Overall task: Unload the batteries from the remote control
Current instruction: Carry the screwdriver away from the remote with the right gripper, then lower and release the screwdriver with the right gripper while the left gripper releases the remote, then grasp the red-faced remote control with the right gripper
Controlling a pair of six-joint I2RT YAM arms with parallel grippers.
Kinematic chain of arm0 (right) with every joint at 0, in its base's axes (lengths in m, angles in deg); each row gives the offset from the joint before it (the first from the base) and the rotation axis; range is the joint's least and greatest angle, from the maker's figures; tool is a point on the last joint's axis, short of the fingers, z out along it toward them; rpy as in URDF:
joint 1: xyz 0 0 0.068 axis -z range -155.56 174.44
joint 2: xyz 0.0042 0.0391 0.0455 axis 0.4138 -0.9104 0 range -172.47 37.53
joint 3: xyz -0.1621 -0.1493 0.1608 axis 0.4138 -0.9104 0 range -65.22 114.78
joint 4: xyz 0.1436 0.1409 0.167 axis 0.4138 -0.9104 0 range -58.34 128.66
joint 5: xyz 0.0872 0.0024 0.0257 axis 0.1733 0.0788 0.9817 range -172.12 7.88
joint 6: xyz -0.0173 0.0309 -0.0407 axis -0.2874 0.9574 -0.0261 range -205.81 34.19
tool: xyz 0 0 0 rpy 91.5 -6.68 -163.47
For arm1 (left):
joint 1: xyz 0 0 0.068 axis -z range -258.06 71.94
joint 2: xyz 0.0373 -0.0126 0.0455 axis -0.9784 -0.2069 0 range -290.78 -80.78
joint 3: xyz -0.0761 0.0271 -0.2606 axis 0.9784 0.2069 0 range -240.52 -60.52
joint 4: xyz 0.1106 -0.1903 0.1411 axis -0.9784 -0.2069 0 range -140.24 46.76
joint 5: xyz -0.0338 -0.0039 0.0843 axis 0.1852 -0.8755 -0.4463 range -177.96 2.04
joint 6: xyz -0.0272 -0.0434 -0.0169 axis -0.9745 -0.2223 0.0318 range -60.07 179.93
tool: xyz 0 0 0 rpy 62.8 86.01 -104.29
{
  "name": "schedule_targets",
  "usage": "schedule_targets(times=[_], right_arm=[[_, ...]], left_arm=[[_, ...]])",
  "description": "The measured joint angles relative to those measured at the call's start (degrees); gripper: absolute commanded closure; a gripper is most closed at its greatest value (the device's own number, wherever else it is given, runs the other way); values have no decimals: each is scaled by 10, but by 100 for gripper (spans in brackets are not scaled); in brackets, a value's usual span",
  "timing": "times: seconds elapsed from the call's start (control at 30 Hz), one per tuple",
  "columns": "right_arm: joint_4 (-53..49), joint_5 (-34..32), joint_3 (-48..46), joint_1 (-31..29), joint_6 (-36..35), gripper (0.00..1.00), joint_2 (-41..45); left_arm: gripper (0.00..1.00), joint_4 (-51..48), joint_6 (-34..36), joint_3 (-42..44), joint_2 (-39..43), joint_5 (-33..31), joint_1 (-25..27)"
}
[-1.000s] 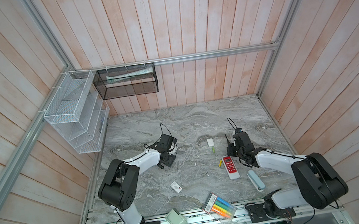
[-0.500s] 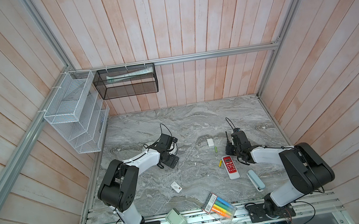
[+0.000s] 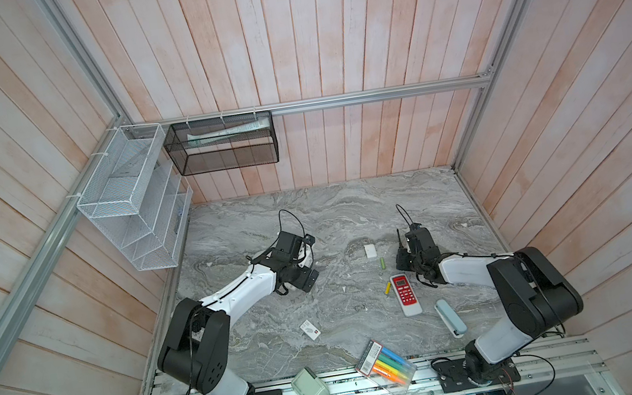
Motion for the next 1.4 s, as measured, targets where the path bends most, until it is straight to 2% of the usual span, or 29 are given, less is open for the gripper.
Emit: schedule_targets(times=[0.37, 0.67, 1.03, 1.2, 1.4], right_arm=[[-15, 3, 11, 0, -7, 56, -2], [-48, 3, 15, 0, -15, 43, 11], [-143, 18, 30, 0, -36, 31, 123], [-200, 28, 31, -11, -35, 30, 160], [-261, 28, 16, -69, -15, 29, 196]], left_arm=[[0, 33, -14, 4, 41, 9, 38], [0, 56, -66, 27, 73, 9, 44], [0, 85, -141, 67, 105, -7, 46], [0, 93, -181, 79, 108, -5, 46], [0, 99, -222, 80, 110, 5, 46]])
